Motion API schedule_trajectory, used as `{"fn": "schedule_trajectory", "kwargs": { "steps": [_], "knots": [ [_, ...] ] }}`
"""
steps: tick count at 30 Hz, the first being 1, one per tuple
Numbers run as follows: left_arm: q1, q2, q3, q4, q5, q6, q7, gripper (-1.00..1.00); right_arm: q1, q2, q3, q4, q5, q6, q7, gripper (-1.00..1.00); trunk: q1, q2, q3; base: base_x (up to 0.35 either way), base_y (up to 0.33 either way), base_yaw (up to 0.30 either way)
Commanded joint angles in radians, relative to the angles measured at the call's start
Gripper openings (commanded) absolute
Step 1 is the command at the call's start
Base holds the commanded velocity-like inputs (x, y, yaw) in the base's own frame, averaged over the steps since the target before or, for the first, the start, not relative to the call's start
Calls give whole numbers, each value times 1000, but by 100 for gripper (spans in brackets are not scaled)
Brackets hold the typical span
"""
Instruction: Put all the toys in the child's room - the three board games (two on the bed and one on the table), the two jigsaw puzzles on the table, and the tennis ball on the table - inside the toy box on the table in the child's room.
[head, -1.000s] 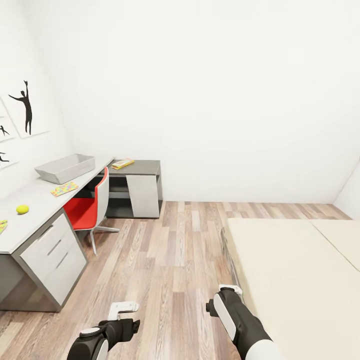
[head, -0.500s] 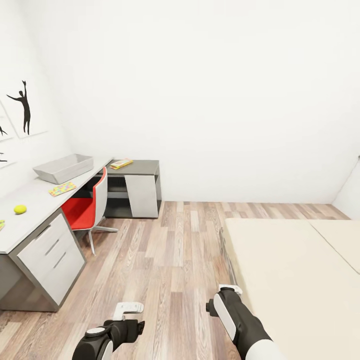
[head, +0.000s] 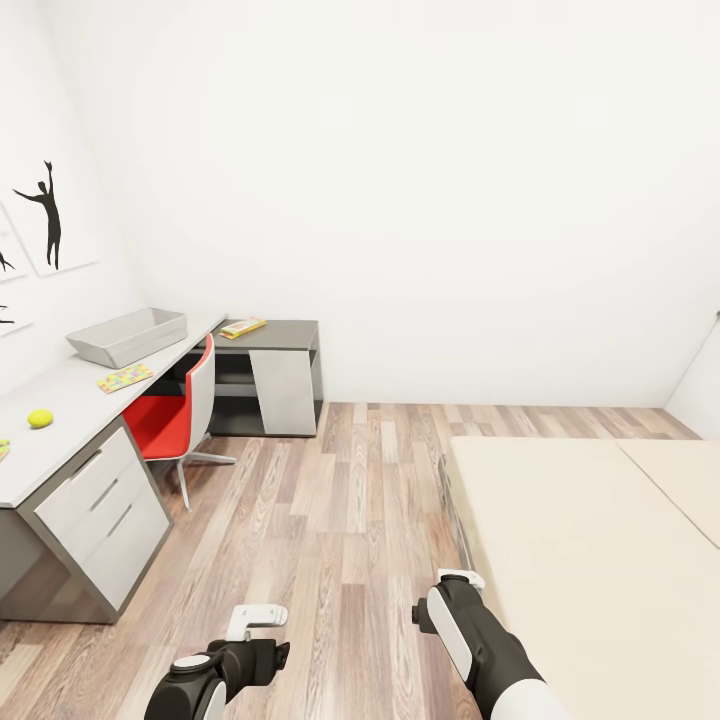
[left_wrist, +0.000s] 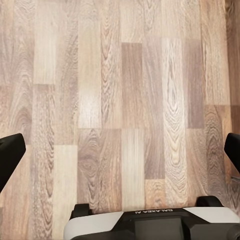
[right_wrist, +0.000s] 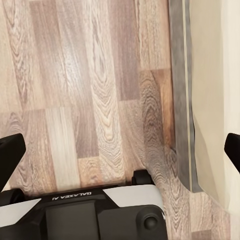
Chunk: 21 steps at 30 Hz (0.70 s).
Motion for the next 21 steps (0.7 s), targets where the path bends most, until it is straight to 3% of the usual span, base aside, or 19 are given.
{"fn": "schedule_trajectory", "kwargs": {
  "steps": [1,14,21],
  "knots": [
    [-1,0,0,-1,1,5,2,100,-1,0,2,-1,-9,2,-9,100,1,-2,-2,0,0,0],
    [-1,0,-1,-1,1,5,2,100,-1,0,2,-1,-9,2,-9,100,1,-2,-2,0,-2,-4],
    [-1,0,-1,-1,1,5,2,100,-1,0,2,-1,-11,2,-9,100,1,-2,1,-28,-82,-134]
  ]
}}
